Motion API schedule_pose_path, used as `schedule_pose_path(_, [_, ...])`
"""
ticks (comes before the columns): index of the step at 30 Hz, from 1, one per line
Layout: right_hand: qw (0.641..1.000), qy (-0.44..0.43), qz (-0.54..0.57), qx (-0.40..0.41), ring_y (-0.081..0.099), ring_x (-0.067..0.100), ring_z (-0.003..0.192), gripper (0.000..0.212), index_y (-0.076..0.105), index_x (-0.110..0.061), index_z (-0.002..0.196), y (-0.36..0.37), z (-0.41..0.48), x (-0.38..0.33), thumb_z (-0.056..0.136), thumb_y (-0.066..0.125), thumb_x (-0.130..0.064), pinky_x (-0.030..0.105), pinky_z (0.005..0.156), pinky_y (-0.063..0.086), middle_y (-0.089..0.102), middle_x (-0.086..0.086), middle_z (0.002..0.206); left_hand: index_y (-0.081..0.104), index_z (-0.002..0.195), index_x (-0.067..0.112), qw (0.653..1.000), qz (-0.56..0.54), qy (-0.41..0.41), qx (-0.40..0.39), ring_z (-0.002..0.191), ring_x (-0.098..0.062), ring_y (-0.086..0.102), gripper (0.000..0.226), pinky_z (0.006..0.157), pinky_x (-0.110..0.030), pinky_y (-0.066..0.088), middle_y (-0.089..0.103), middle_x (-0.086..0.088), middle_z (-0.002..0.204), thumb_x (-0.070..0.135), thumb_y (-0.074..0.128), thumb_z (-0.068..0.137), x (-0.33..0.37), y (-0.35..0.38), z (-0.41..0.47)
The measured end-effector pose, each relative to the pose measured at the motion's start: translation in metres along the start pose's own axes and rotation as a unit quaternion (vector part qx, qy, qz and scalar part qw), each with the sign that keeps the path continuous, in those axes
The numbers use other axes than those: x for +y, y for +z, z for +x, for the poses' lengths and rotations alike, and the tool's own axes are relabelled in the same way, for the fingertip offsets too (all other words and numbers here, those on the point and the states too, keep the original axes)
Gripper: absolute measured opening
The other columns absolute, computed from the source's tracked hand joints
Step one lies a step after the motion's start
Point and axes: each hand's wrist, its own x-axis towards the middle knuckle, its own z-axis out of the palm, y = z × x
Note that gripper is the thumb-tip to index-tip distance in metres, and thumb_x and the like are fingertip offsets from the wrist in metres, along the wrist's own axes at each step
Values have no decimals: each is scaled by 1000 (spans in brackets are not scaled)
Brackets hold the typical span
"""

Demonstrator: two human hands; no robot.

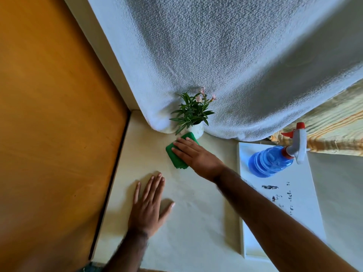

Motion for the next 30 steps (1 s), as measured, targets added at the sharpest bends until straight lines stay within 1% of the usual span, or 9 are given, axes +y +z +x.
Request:
schedule_pose_path(3, [999, -15, -26, 32, 56, 47, 133, 44, 59, 8, 138, -12, 13, 4, 101, 38, -1, 58, 117, 35, 60, 28, 142, 24, 168, 18, 1000, 0, 1, 5, 164, -20, 21, 88, 128, -63, 28, 23, -1, 178, 72, 38, 100, 1, 0, 0])
schedule_pose_path(8, [1000, -11, 10, -3, 55, 53, 131, 39, 61, 13, 133, -13, 9, 17, 94, 56, 15, 66, 111, 41, 59, 34, 139, 23, 168, 18, 1000, 2, 0, -1, 164, -20, 20, 88, 129, -62, 27, 23, -1, 178, 73, 34, 100, 2, -1, 1])
schedule_pose_path(11, [999, 19, 32, -39, 52, 51, 134, 51, 59, 12, 136, -7, 3, 17, 95, 30, 5, 63, 114, 37, 57, 32, 143, 24, 168, 18, 1000, 2, -1, -4, 164, -21, 21, 89, 130, -62, 25, 24, -2, 177, 74, 35, 99, 2, 0, 2])
schedule_pose_path(13, [996, 44, 54, -57, 51, 50, 136, 61, 59, 10, 137, 1, -3, 14, 89, 21, 3, 62, 115, 36, 57, 31, 144, 23, 168, 18, 1000, 1, -1, -7, 164, -20, 20, 89, 130, -62, 24, 23, -2, 178, 74, 35, 99, 1, 0, 1])
schedule_pose_path(15, [992, 78, 72, -66, 49, 51, 137, 62, 59, 10, 138, 6, -12, 11, 85, 27, 15, 65, 114, 38, 56, 30, 144, 23, 168, 18, 1000, 0, -2, -12, 164, -19, 18, 88, 130, -62, 25, 22, -1, 178, 74, 32, 100, 1, -1, 2])
schedule_pose_path(18, [992, 104, 63, -35, 49, 52, 136, 66, 60, 8, 137, 10, -23, 12, 76, 52, 33, 69, 111, 40, 59, 29, 142, 24, 168, 18, 1000, -3, -4, -12, 164, -18, 18, 88, 129, -61, 25, 21, 0, 178, 73, 33, 100, 2, 0, 0])
schedule_pose_path(21, [999, 33, 27, 10, 49, 44, 140, 45, 58, 4, 141, 2, -18, 10, 101, 40, 11, 57, 121, 32, 59, 22, 145, 22, 168, 18, 1000, 1, -5, -15, 165, -18, 15, 89, 130, -61, 24, 19, 0, 179, 74, 33, 100, 0, 0, 1])
schedule_pose_path(23, [1000, -8, 15, 16, 46, 39, 143, 45, 55, 1, 145, -5, -8, 8, 111, 26, -7, 52, 124, 28, 57, 19, 149, 20, 169, 19, 1000, 5, -6, -19, 165, -19, 13, 90, 130, -61, 23, 17, -1, 179, 75, 32, 100, -1, 1, 1])
schedule_pose_path(30, [1000, -6, 24, -14, 51, 49, 136, 41, 61, 9, 136, -12, 2, 24, 97, 52, 14, 64, 113, 41, 58, 28, 143, 18, 169, 19, 1000, 8, -1, -16, 166, -20, 13, 91, 132, -60, 19, 15, 0, 180, 75, 33, 99, -1, 5, 1])
